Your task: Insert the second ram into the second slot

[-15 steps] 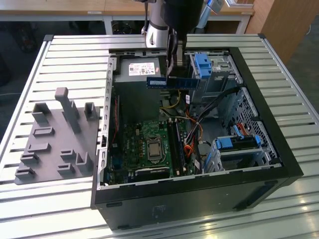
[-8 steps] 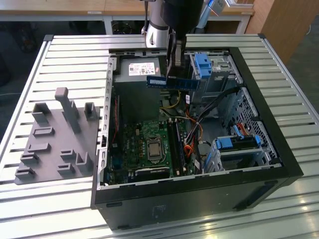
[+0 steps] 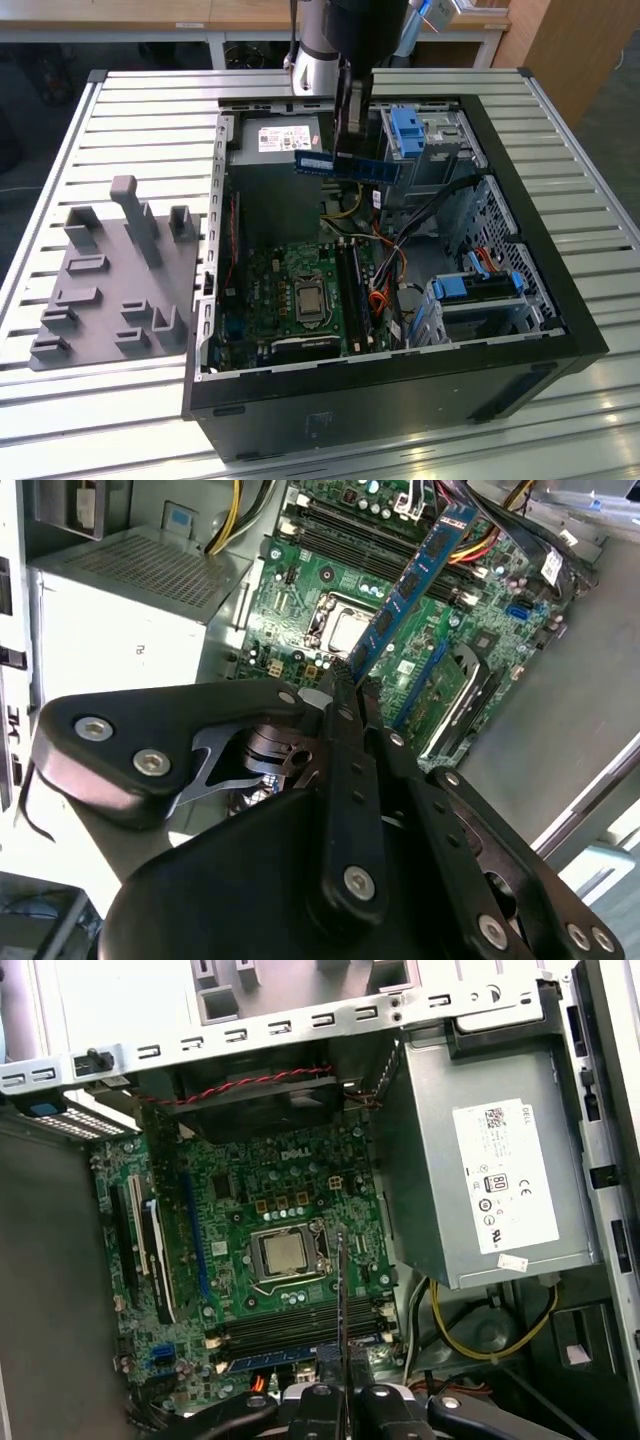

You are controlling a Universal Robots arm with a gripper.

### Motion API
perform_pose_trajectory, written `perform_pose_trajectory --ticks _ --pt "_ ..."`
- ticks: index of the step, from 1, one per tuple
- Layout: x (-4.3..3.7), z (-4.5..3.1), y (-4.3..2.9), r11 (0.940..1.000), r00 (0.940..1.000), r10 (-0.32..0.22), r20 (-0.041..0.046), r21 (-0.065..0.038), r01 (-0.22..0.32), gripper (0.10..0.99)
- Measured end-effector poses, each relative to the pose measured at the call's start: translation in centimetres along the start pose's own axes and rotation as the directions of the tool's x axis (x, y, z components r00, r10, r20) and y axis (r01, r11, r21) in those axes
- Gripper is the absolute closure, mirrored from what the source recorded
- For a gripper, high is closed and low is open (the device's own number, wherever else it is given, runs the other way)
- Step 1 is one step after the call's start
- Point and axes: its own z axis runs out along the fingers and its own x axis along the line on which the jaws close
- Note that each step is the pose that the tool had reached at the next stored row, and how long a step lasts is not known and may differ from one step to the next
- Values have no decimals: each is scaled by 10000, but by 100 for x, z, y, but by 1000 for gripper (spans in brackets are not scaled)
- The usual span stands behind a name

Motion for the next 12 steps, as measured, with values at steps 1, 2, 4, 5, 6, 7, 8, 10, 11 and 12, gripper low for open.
perform_pose_trajectory --ticks 1,2,4,5,6,7,8,10,11,12 --pt "0 0 0 10000 10000 61 2 0 -61 949" --pt "0 0 0 9999 9999 121 3 1 -121 949" --pt "0 0 0 9997 9997 244 7 2 -244 949" --pt "0 0 0 9995 9995 310 8 2 -310 949" --pt "0 1 0 9993 9993 369 10 3 -369 949" --pt "0 0 0 9991 9991 427 12 3 -427 949" --pt "0 0 0 9988 9988 485 13 3 -485 949" --pt "0 1 0 9982 9982 600 18 4 -600 949" --pt "0 0 0 9979 9979 655 19 4 -655 949" --pt "0 0 0 9975 9975 711 20 4 -711 949"
